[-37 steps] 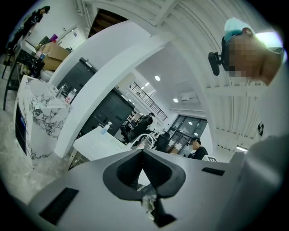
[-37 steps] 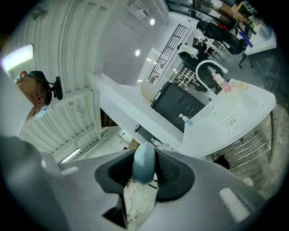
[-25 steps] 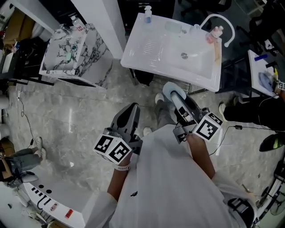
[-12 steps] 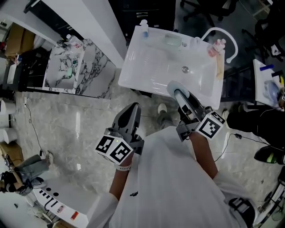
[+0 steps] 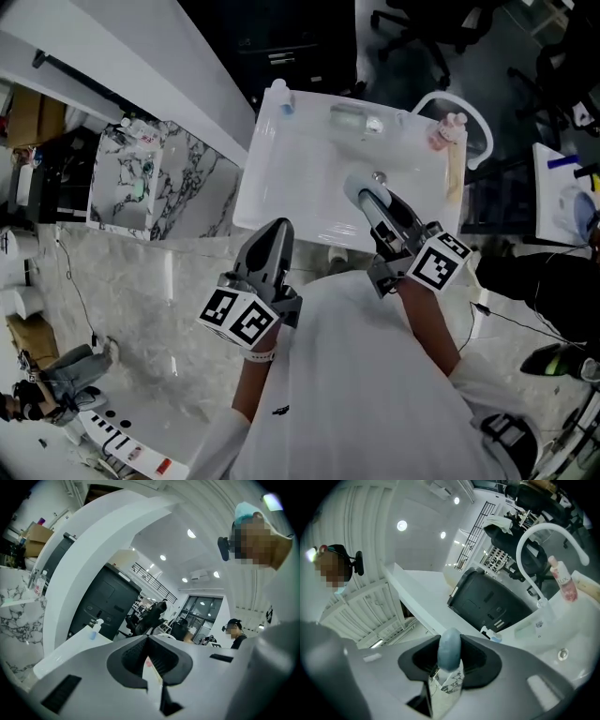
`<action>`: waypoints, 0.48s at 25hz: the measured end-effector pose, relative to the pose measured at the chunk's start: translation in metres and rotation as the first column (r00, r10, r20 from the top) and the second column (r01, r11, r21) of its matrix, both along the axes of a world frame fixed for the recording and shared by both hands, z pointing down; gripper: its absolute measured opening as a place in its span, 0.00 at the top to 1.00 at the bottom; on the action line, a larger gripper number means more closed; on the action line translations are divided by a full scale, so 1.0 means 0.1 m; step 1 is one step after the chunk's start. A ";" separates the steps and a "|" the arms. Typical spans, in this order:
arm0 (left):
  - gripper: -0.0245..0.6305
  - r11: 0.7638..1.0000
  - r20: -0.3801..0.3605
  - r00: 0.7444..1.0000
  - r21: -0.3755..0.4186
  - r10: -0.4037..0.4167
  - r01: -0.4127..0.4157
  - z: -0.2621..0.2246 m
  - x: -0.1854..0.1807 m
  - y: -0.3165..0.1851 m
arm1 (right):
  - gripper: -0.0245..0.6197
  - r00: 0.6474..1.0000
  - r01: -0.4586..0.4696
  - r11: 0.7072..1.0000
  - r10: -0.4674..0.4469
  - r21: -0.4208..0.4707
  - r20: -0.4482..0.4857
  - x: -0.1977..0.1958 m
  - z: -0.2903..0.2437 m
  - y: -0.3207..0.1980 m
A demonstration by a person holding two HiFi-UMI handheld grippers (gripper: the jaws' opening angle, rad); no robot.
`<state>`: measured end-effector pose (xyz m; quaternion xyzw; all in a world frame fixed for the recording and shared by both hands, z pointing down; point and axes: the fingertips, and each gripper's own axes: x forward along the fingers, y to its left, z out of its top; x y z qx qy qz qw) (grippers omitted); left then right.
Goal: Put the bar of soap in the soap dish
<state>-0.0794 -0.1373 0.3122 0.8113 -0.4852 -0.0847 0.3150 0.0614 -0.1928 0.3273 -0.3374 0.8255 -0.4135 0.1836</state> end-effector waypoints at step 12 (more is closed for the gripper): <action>0.95 0.998 0.010 0.999 -0.024 -0.053 0.053 0.11 0.05 -0.39 | 0.75 0.999 0.042 0.999 -0.042 -0.021 -0.015 0.05 0.16 -0.55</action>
